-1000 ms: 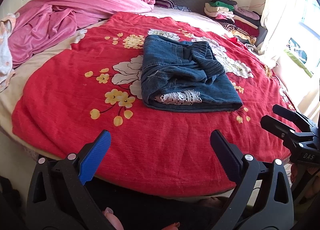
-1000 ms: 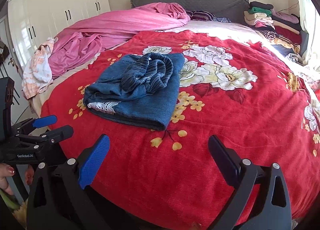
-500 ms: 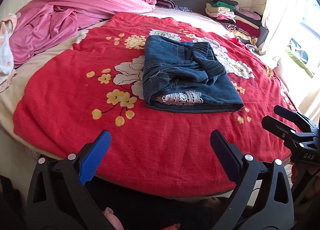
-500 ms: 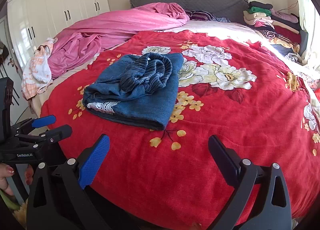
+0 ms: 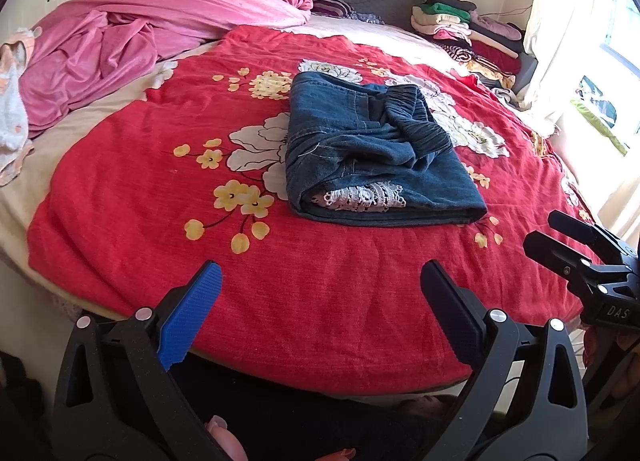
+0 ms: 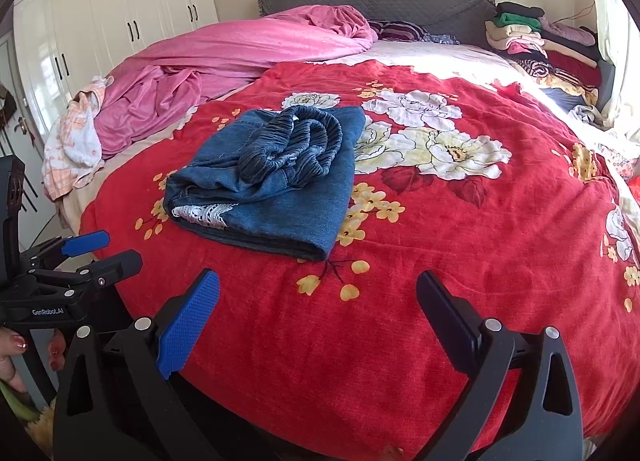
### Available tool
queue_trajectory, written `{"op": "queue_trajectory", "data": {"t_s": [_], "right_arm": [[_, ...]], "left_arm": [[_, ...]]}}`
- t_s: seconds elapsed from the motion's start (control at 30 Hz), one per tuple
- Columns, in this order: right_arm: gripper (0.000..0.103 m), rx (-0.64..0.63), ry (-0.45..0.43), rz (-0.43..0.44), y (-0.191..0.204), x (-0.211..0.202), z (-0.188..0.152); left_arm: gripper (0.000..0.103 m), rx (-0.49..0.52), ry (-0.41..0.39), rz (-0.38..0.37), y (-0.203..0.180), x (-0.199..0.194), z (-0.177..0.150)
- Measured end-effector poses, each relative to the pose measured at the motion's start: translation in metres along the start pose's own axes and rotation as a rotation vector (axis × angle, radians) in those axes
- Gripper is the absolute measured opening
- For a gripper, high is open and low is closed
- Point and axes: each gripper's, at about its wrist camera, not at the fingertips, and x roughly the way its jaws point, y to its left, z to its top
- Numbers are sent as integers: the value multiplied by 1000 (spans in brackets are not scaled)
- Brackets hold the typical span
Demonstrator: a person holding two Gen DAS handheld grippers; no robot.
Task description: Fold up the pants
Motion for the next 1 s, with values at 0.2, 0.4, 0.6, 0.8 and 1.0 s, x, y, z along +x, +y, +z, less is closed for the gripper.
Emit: {"op": "queue_trajectory", "data": {"t_s": [0.2, 0.4, 0.6, 0.8, 1.0], "right_arm": [[98, 1, 2, 0, 0, 0, 0], [98, 6, 2, -6, -1, 0, 0], [98, 12, 5, -12, -2, 1, 0], [98, 15, 11, -16, -4, 3, 0], [98, 23, 20, -22, -7, 7, -1]], "left_arm": [[93, 0, 6, 0, 4, 0, 1], [93, -1, 8, 4, 6, 0, 2], [93, -2, 9, 5, 8, 1, 2], [93, -6, 20, 16, 8, 3, 1], [93, -31, 35, 24, 16, 7, 1]]}}
